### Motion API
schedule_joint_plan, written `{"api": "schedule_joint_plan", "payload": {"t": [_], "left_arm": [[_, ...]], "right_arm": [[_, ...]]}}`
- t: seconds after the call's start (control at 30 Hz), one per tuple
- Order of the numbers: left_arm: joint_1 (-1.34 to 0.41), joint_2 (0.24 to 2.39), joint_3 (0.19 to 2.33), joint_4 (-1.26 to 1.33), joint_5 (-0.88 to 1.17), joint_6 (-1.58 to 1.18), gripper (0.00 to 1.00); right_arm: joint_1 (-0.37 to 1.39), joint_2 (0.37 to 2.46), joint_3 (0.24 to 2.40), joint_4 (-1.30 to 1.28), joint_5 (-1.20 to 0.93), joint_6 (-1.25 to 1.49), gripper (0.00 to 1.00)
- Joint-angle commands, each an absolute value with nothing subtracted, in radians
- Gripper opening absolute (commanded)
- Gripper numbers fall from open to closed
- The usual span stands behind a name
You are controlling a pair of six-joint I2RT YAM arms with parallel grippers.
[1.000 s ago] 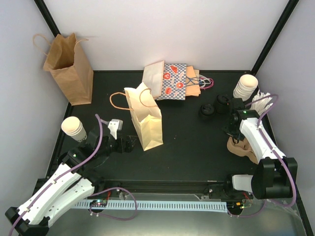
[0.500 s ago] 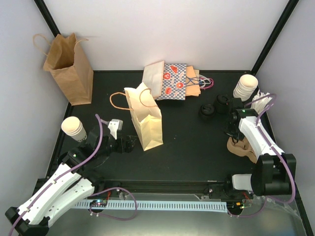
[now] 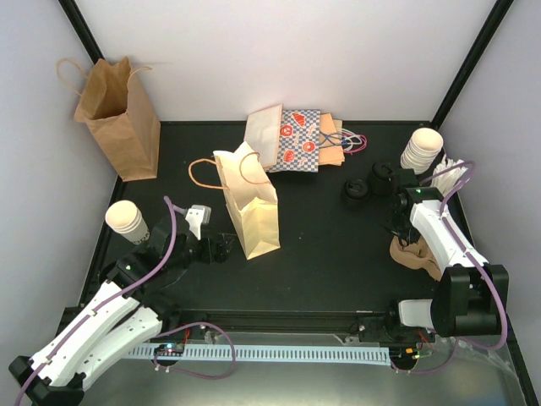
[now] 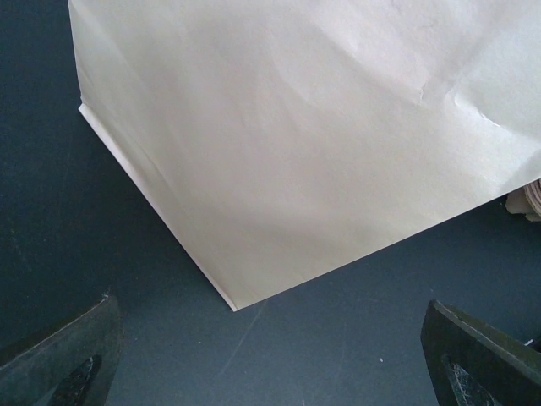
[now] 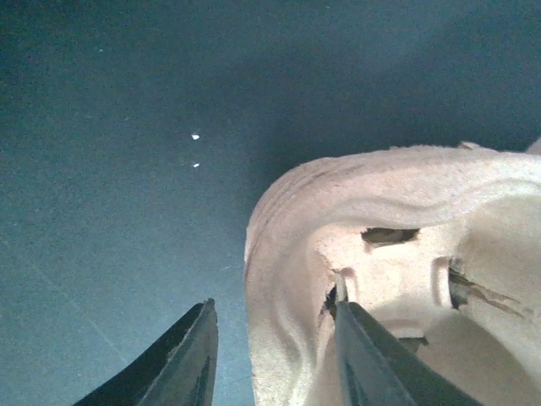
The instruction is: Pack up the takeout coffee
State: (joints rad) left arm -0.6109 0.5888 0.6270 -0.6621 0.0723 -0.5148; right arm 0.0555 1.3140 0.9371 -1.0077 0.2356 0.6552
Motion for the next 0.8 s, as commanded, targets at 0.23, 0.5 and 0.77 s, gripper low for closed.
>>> {"api": "schedule_joint_plan", "payload": {"t": [0.23,0.5,0.77], "left_arm": [[-0.613,0.583,0.650,-0.648,0.085,-0.496,0.99],[-0.613,0.582,0.652,-0.648,0.086,-0.495,0.99],[-0.614,0.582,0.652,-0.648,0.085,-0.496,0.99]], "right_arm": [[0.056,1.359,0.962,-1.067,0.318,0.703,0.48],[0.060,1.348,0.968,-1.080,0.317,0.704,0.31],[0.067,1.317,1.002,-1.110,0.303,0.695,0.26]]}}
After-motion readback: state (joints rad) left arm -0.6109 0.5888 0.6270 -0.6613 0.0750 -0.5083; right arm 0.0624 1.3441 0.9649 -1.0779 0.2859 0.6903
